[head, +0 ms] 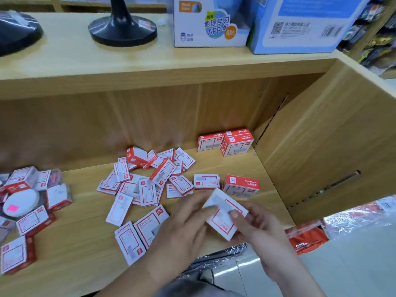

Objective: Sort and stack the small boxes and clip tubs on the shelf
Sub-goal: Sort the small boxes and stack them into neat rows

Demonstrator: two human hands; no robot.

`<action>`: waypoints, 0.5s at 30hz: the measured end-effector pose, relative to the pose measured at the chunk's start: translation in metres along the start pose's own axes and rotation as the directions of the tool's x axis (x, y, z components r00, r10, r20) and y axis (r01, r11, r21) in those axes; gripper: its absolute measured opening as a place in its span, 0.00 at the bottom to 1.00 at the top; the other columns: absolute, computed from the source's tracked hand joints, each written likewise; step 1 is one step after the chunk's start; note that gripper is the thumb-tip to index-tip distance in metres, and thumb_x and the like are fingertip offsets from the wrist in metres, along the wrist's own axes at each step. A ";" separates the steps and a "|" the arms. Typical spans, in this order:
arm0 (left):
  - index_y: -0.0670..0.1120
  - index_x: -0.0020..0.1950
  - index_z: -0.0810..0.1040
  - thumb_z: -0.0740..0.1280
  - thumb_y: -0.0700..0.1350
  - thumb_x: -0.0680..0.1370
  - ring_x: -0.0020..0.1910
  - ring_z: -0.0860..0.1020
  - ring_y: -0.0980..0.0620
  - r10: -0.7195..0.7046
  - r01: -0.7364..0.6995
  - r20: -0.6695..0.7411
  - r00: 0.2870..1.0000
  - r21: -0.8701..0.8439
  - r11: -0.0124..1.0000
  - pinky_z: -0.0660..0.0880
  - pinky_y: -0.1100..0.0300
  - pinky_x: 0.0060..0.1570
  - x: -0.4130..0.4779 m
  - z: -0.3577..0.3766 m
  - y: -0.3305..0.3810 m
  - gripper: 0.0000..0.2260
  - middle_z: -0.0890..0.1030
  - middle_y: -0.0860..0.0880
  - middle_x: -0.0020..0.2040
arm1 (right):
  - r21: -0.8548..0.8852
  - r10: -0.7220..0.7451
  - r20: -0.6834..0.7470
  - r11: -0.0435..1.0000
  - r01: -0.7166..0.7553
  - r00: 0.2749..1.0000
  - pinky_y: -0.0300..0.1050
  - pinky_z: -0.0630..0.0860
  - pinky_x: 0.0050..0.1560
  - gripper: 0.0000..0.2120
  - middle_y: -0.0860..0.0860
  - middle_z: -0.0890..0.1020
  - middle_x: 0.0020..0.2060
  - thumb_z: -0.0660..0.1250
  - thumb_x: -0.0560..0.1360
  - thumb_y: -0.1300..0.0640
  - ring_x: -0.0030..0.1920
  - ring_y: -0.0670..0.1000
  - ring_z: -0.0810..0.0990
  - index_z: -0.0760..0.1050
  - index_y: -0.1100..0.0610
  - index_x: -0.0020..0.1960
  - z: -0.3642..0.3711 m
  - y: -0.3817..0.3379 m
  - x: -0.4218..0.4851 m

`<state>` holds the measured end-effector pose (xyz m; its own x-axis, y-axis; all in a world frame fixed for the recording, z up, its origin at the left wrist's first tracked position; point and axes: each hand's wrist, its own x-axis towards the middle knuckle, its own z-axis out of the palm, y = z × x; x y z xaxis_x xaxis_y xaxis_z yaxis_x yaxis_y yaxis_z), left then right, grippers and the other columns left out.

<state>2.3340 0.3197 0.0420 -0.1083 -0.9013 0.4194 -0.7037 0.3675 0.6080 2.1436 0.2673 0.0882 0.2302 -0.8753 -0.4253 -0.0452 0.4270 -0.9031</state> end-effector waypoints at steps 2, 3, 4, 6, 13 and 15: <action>0.57 0.68 0.74 0.71 0.35 0.76 0.66 0.76 0.57 -0.360 0.353 0.041 0.932 -0.319 0.880 0.74 0.64 0.62 0.007 -0.006 0.008 0.26 0.76 0.62 0.66 | -0.033 -0.052 -0.026 0.998 0.051 0.998 0.50 0.82 0.42 0.10 0.57 0.87 0.45 0.69 0.77 0.65 0.44 0.54 0.85 0.78 0.59 0.58 -0.008 -0.002 0.001; 0.57 0.66 0.75 0.72 0.36 0.76 0.61 0.79 0.57 -0.498 0.497 0.128 0.858 -0.453 0.740 0.76 0.66 0.58 0.011 -0.007 0.012 0.23 0.79 0.62 0.61 | -0.049 -0.073 -0.033 0.996 0.072 0.997 0.52 0.82 0.48 0.11 0.56 0.87 0.46 0.69 0.76 0.66 0.47 0.54 0.85 0.77 0.58 0.58 -0.011 -0.002 0.001; 0.55 0.63 0.77 0.74 0.37 0.76 0.57 0.81 0.55 -0.564 0.583 0.224 0.795 -0.543 0.605 0.77 0.66 0.54 0.015 -0.006 0.014 0.19 0.83 0.60 0.56 | -0.054 -0.091 -0.038 0.995 0.088 0.995 0.54 0.80 0.52 0.12 0.55 0.87 0.48 0.69 0.76 0.68 0.49 0.54 0.85 0.76 0.59 0.58 -0.012 -0.003 0.000; 0.47 0.58 0.80 0.76 0.39 0.75 0.53 0.83 0.52 -0.555 0.622 0.332 0.763 -0.613 0.488 0.78 0.65 0.53 0.022 0.000 0.019 0.13 0.86 0.53 0.52 | 0.025 -0.085 -0.028 0.996 0.086 0.996 0.56 0.78 0.56 0.13 0.57 0.86 0.50 0.68 0.76 0.70 0.52 0.56 0.84 0.73 0.61 0.58 -0.010 -0.001 0.000; 0.45 0.55 0.77 0.76 0.33 0.73 0.50 0.84 0.52 -0.580 0.590 0.254 0.774 -0.621 0.516 0.80 0.62 0.49 0.043 0.004 0.020 0.15 0.86 0.49 0.49 | -0.303 -0.180 0.000 0.937 0.172 0.984 0.37 0.77 0.49 0.11 0.44 0.86 0.46 0.75 0.73 0.61 0.48 0.44 0.84 0.80 0.52 0.54 -0.016 0.006 0.002; 0.52 0.54 0.78 0.76 0.35 0.74 0.51 0.83 0.54 -0.464 0.513 0.228 0.856 -0.488 0.706 0.80 0.59 0.50 0.046 0.002 0.012 0.16 0.84 0.53 0.50 | -0.467 -0.286 -0.082 0.858 0.217 0.955 0.34 0.76 0.43 0.14 0.39 0.85 0.44 0.77 0.71 0.57 0.43 0.41 0.83 0.79 0.47 0.54 -0.030 0.008 0.004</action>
<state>2.3189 0.2822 0.0673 0.0734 -0.9943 -0.0769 -0.2098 -0.0907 0.9735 2.1150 0.2602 0.0773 0.1533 -0.9763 -0.1528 -0.4424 0.0704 -0.8941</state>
